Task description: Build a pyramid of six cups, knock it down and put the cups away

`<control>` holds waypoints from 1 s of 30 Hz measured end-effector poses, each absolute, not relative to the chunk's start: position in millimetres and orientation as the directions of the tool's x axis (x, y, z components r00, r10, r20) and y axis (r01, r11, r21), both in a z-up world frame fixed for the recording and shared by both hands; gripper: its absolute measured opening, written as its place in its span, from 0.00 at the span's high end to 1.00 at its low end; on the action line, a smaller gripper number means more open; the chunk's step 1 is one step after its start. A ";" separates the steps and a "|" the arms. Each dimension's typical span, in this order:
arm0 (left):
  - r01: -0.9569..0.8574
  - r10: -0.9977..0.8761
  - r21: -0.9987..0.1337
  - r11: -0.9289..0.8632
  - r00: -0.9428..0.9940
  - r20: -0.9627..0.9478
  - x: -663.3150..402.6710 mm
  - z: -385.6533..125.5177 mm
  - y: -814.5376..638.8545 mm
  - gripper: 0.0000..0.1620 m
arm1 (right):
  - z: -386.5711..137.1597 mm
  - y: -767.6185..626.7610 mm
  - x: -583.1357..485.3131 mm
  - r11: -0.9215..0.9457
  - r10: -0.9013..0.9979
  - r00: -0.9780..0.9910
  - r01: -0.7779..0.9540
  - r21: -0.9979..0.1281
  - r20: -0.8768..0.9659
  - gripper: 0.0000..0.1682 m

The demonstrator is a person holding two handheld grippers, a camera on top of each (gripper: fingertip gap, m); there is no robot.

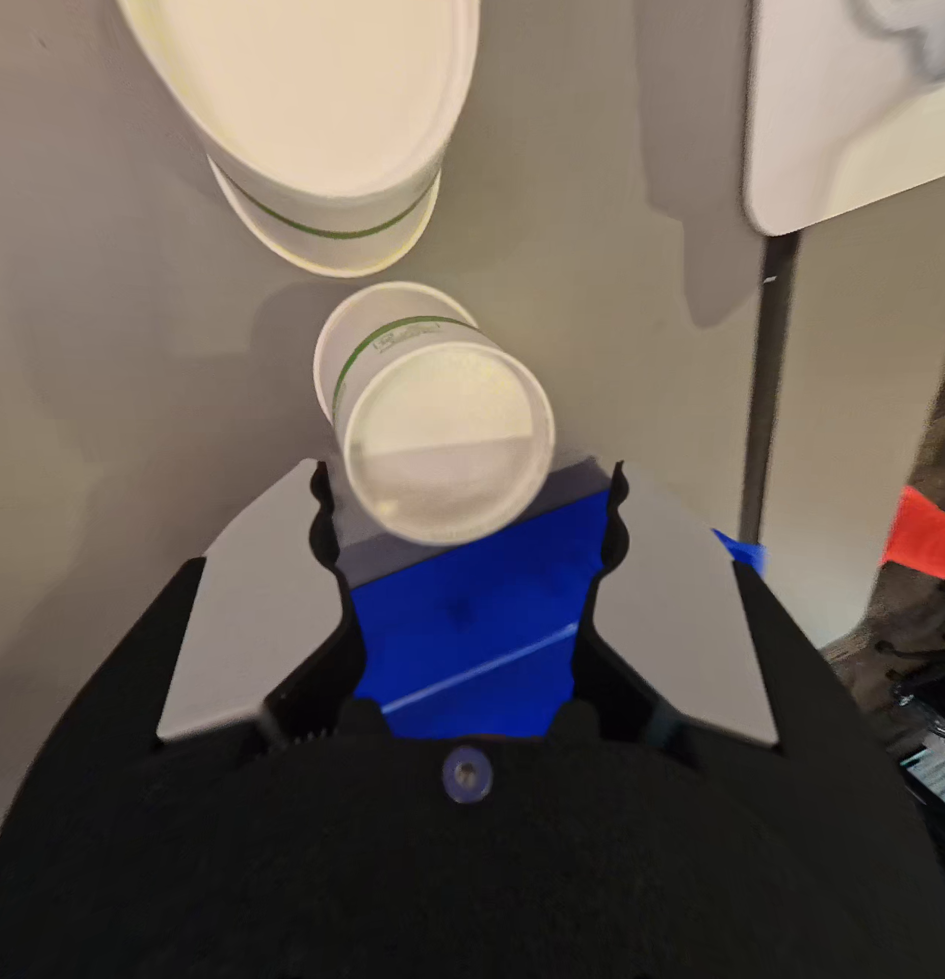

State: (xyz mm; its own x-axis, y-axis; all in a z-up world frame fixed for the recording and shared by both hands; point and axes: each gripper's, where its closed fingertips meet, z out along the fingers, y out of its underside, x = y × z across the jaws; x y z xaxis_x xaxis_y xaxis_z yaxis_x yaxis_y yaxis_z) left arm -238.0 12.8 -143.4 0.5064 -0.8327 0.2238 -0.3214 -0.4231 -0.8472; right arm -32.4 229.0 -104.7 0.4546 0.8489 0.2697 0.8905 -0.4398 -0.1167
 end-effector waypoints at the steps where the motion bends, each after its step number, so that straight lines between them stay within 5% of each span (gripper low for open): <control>1: -0.323 -0.833 -0.846 -0.424 0.505 0.225 -238.1 -143.8 12.7 0.57 | -90.3 227.8 -34.5 -0.431 0.837 0.460 0.888 -0.162 0.296 0.42; 6: -0.312 -0.842 -0.848 -0.428 0.479 0.249 -236.6 -140.7 10.8 0.57 | -17.4 182.0 -80.5 -0.293 0.773 0.560 0.732 -0.615 0.299 0.48; 9: -0.310 -0.855 -0.847 -0.433 0.439 0.277 -234.6 -134.4 5.6 0.61 | -14.5 118.2 -129.0 -0.191 0.808 0.580 0.425 -0.885 0.104 0.51; 11: -0.304 -0.867 -0.843 -0.443 0.384 0.317 -233.1 -123.3 2.8 0.62 | -31.1 83.8 -147.7 -0.164 0.801 0.599 0.206 -0.965 -0.008 0.57; 14: -0.283 -0.889 -0.873 -0.396 0.356 0.288 -243.9 -90.1 19.1 0.63 | -74.4 54.0 -154.8 -0.175 0.746 0.663 0.116 -0.978 -0.055 0.59; 18: -0.484 -0.911 -0.842 -0.238 0.412 0.020 -288.7 -60.2 73.7 0.66 | -100.5 30.2 -162.9 -0.232 0.752 0.649 0.100 -0.968 -0.113 0.60; 26: -0.933 -0.872 -0.339 -0.122 0.264 -0.412 -401.5 -50.8 213.2 0.74 | -110.2 30.3 -158.6 -0.271 0.758 0.635 0.102 -0.957 -0.147 0.64; 30: -0.962 -0.912 -0.254 -0.102 0.192 -0.362 -404.1 -58.2 243.5 0.77 | -114.1 29.8 -158.6 -0.276 0.765 0.629 0.130 -0.952 -0.136 0.65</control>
